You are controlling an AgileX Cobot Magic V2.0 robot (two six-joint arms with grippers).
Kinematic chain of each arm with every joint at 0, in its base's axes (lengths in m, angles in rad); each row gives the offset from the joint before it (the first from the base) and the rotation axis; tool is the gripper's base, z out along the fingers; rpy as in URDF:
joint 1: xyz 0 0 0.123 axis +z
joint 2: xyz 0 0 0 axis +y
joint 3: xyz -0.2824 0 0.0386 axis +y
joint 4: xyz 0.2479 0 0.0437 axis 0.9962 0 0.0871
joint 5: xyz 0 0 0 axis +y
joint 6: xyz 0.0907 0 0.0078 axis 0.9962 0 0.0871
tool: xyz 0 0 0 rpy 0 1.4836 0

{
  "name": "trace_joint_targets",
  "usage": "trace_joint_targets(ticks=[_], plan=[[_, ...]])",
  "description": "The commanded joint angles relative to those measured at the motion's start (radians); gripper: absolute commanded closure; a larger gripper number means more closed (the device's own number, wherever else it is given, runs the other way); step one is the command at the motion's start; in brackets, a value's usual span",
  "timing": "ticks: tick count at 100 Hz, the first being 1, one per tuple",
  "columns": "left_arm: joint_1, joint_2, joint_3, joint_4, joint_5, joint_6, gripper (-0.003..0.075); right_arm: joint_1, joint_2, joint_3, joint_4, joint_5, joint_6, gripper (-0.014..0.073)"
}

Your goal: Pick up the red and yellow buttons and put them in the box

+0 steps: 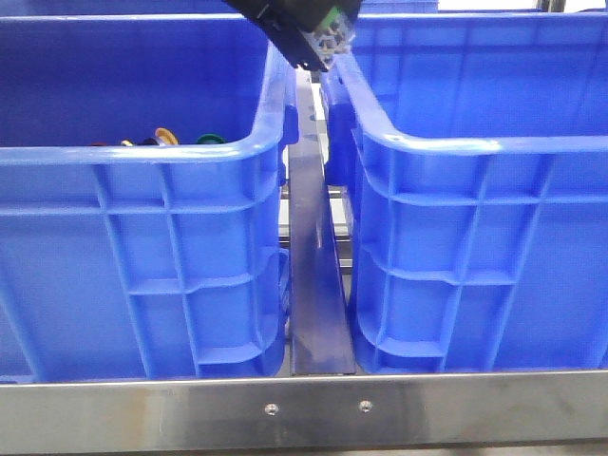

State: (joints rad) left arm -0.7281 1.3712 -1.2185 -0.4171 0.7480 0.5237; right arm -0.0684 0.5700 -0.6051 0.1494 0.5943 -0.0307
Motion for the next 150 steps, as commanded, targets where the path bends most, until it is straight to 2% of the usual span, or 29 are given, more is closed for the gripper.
trace_joint_targets(ticks=[1, 11, 21, 53, 68, 86, 108, 136, 143, 150], plan=[[-0.010, -0.034, -0.027, -0.036, -0.059, 0.003, 0.0661, 0.000, 0.057, -0.081, 0.067, -0.046, 0.001, -0.0072], [-0.010, -0.034, -0.027, -0.036, -0.059, 0.003, 0.0661, 0.000, 0.112, -0.142, 0.203, 0.013, 0.000, -0.0027], [-0.010, -0.034, -0.027, -0.036, -0.059, 0.003, 0.0661, 0.000, 0.176, -0.209, 0.347, 0.114, -0.014, -0.0017], [-0.010, -0.034, -0.027, -0.036, -0.059, 0.003, 0.0661, 0.000, 0.397, -0.334, 0.860, 0.380, -0.252, -0.0017], [-0.010, -0.034, -0.027, -0.036, -0.059, 0.003, 0.0661, 0.003, 0.490, -0.375, 1.006, 0.453, -0.320, -0.0017], [-0.010, -0.034, -0.027, -0.036, -0.059, 0.003, 0.0661, 0.076, 0.581, -0.427, 1.025, 0.441, -0.333, -0.0017], [-0.010, -0.034, -0.027, -0.036, -0.059, 0.003, 0.0661, 0.200, 0.665, -0.475, 1.025, 0.355, -0.349, -0.0017], [-0.010, -0.034, -0.027, -0.036, -0.059, 0.003, 0.0661, 0.280, 0.732, -0.519, 1.026, 0.352, -0.360, -0.0017], [-0.010, -0.034, -0.027, -0.036, -0.059, 0.003, 0.0661, 0.280, 0.734, -0.520, 1.026, 0.344, -0.360, 0.0011], [-0.010, -0.034, -0.027, -0.036, -0.059, 0.003, 0.0661, 0.280, 0.734, -0.520, 1.026, 0.338, -0.362, 0.0093]])
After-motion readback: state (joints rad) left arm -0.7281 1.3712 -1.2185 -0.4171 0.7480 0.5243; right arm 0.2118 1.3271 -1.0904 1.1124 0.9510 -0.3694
